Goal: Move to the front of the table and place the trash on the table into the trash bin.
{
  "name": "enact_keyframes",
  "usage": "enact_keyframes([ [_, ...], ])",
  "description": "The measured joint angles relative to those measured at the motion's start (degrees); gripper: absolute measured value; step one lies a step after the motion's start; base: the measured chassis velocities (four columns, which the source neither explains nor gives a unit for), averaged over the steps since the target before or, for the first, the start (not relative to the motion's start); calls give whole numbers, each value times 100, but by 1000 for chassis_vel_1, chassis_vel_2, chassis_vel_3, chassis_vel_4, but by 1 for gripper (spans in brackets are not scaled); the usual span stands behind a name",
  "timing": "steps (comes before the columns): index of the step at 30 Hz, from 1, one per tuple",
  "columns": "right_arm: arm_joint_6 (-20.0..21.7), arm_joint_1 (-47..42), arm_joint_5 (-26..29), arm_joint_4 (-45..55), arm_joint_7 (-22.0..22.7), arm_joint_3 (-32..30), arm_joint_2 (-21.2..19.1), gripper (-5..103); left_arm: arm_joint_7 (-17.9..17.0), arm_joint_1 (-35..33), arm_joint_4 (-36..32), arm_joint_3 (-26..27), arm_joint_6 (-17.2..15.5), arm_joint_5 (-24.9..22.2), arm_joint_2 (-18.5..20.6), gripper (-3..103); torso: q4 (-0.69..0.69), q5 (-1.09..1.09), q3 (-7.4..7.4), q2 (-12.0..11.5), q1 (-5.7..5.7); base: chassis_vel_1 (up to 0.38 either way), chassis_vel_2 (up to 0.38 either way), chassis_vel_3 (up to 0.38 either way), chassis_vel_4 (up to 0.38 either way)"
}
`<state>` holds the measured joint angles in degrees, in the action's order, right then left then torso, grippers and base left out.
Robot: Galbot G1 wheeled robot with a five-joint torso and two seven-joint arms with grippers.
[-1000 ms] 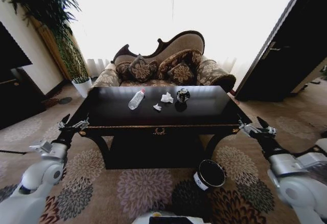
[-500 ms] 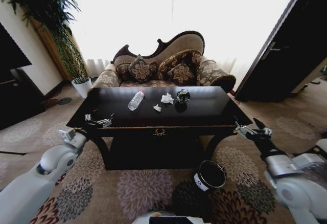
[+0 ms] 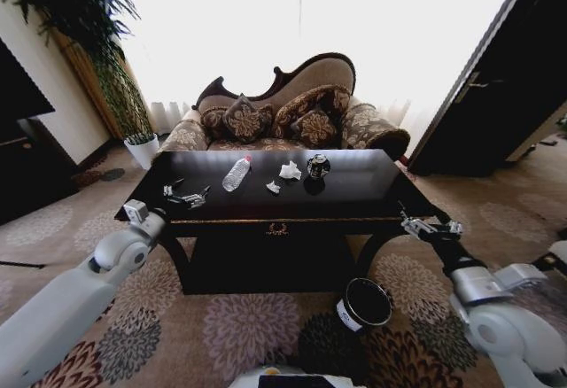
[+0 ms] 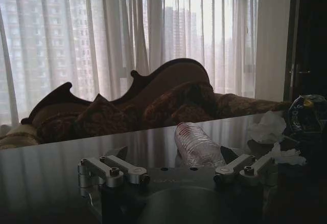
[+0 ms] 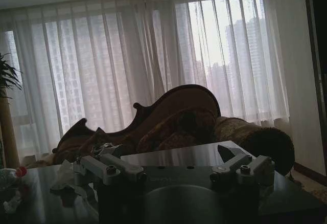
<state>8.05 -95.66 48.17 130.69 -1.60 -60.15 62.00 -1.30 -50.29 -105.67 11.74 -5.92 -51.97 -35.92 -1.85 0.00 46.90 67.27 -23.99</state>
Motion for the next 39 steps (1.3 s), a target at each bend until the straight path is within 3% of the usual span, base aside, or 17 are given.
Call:
enact_keyframes([
  [3,0,-51,16,12,-8,-82,11,100,4,692,322,-662,-1,-14,-136,100,-4,1,0,0,0,0,0,0,0],
  [11,0,-97,108,-9,-16,-219,-21,100,47,1273,732,-1246,-2,-53,-402,100,0,0,0,0,0,0,0,0,0],
  [19,7,-149,132,6,-11,-305,-25,100,97,1886,1291,-1879,0,30,-1133,100,-3,0,0,-1,-1,0,0,0,0],
  [30,-34,-297,229,-48,-48,-598,-44,100,144,2033,1728,-2177,107,220,-1465,100,-1,1,-1,0,-1,0,0,0,0],
  [39,-34,-271,209,-59,-40,-528,-53,100,145,2179,1820,-2227,138,221,-1482,102,-1,1,-1,0,0,0,0,0,0],
])
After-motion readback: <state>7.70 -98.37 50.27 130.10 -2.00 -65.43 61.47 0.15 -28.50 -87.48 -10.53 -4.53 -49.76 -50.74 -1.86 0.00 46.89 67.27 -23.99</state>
